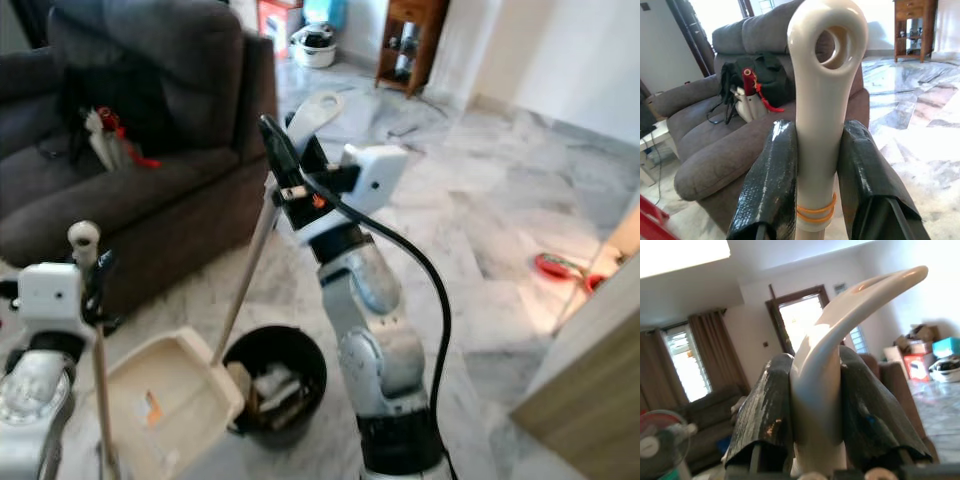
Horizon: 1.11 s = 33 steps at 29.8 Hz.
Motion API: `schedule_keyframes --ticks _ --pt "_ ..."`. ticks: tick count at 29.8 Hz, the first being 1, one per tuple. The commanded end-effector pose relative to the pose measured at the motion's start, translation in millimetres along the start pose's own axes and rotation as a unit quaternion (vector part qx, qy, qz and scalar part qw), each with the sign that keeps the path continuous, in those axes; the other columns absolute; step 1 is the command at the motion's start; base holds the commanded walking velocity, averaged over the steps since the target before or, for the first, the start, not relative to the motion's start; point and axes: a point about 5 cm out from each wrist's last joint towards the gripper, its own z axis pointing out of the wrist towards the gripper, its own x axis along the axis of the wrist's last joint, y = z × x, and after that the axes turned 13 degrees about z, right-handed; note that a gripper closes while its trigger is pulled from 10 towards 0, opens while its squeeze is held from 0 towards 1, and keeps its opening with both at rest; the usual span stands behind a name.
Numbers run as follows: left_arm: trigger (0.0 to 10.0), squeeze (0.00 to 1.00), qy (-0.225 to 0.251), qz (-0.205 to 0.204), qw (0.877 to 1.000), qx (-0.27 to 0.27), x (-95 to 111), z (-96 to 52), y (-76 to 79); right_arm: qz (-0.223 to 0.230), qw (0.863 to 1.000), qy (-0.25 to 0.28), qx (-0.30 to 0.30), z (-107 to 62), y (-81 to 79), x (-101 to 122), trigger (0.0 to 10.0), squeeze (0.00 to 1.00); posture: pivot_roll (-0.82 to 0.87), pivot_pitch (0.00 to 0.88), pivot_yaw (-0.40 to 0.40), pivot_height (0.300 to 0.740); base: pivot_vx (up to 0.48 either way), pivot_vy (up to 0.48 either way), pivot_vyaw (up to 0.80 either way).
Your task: Sweep floor
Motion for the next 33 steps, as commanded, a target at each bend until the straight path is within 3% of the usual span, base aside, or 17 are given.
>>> schedule_keyframes --ticks 1,10,15,19,33 --pt "10.0 0.00 0.027 -0.002 0.999 0.017 11.1 2.2 -8.5 0.025 0.999 0.021 0.033 6.3 -16.1 5.3 10.0 0.00 0.07 0.034 -0.007 0.740 0.255 0.000 0.00" --pt "10.0 0.00 0.030 0.004 0.999 0.015 11.4 2.8 -9.3 0.015 0.999 0.020 0.021 5.8 -10.5 5.9 10.0 0.00 0.07 0.035 -0.008 0.740 0.142 0.000 0.00" --pt "10.0 0.00 0.037 0.003 0.999 0.011 14.0 2.7 -10.0 -0.041 0.997 0.072 0.001 7.2 -5.4 22.8 10.0 0.00 0.07 0.037 -0.008 0.740 0.000 0.000 0.00" --pt "10.0 0.00 0.040 0.002 0.999 0.012 14.7 3.6 -10.1 -0.043 0.994 0.103 -0.013 7.9 -7.5 29.7 10.0 0.00 0.07 0.038 -0.006 0.740 0.000 0.000 0.00" --pt "10.0 0.00 0.045 0.006 0.999 0.010 17.0 4.8 -11.2 -0.102 0.984 0.136 0.052 6.8 -47.7 24.6 10.0 0.00 0.07 0.042 -0.001 0.740 0.000 0.000 0.00"
